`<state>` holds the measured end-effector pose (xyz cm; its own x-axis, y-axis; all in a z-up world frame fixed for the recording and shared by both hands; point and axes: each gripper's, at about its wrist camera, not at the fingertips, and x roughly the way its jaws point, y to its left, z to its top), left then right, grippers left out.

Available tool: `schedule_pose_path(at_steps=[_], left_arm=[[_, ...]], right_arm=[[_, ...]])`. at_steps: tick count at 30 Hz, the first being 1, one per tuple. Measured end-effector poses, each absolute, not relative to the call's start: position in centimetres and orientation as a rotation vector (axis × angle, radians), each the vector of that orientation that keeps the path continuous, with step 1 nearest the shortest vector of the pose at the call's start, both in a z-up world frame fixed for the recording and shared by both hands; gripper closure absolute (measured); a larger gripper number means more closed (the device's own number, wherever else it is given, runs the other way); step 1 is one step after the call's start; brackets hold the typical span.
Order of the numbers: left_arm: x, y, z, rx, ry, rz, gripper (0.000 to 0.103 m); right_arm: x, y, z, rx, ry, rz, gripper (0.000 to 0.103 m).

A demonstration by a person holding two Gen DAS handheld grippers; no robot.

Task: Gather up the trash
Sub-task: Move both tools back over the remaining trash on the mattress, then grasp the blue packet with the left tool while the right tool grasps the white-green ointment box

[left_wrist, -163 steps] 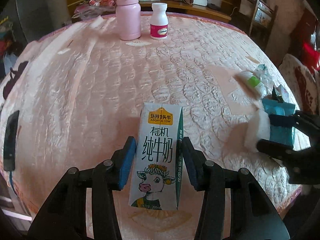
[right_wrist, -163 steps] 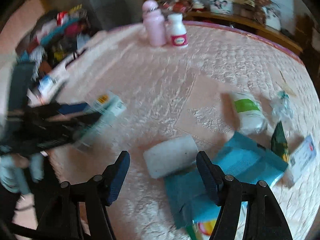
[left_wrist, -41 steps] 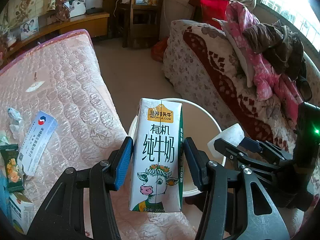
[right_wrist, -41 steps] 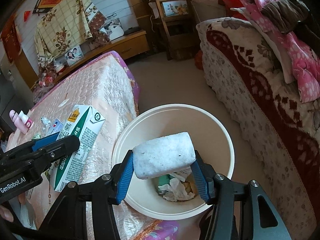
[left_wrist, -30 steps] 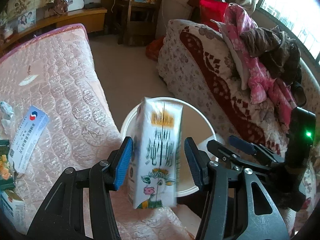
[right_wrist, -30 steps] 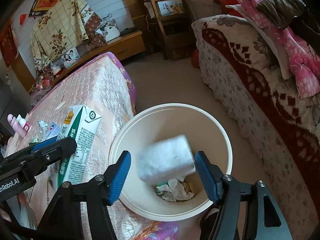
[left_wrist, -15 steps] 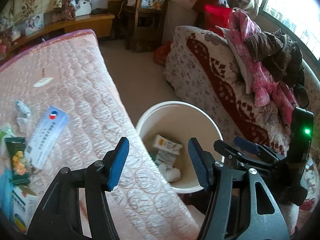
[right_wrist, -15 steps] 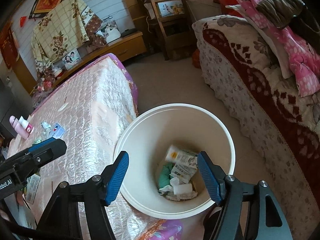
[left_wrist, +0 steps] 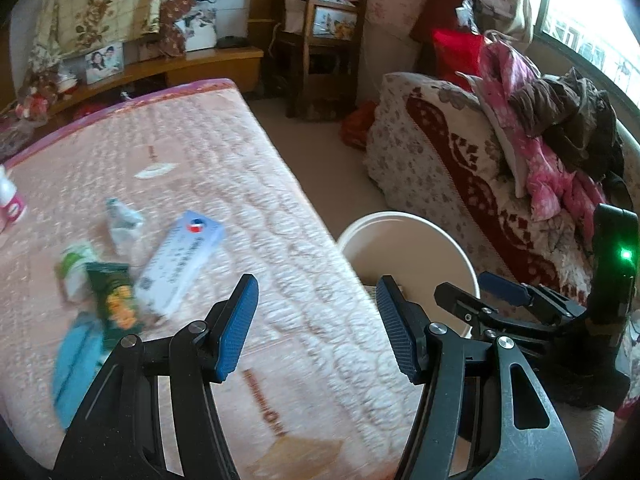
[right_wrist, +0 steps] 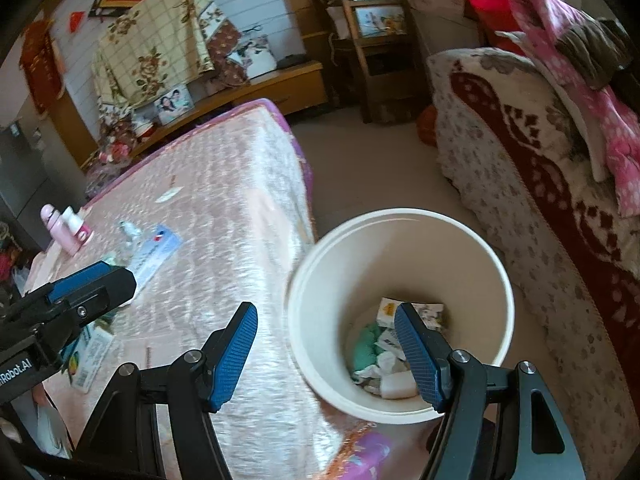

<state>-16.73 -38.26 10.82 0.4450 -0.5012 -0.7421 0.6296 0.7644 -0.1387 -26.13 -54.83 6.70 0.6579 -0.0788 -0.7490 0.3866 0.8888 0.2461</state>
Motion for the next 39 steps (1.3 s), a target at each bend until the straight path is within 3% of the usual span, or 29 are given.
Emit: schedule_pose_path(at_steps=[10, 22, 39], left_arm=[[-15.8, -30.4, 11.4, 0.174, 0.870, -0.623, 0.043], [-13.1, -21.6, 6.5, 0.267, 0.945, -0.434, 0.043], [-9.2, -12.0, 6.6, 0.102, 0.974, -0.338, 0.043]], right_arm=[[-23.8, -49.5, 7.6, 0.362, 0.830, -0.177, 0.033], [-20.9, -42.8, 8.1, 0.288, 0.852, -0.050, 0.032], [-16.7, -34.9, 6.1, 0.322, 0.950, 0.137, 0.030]])
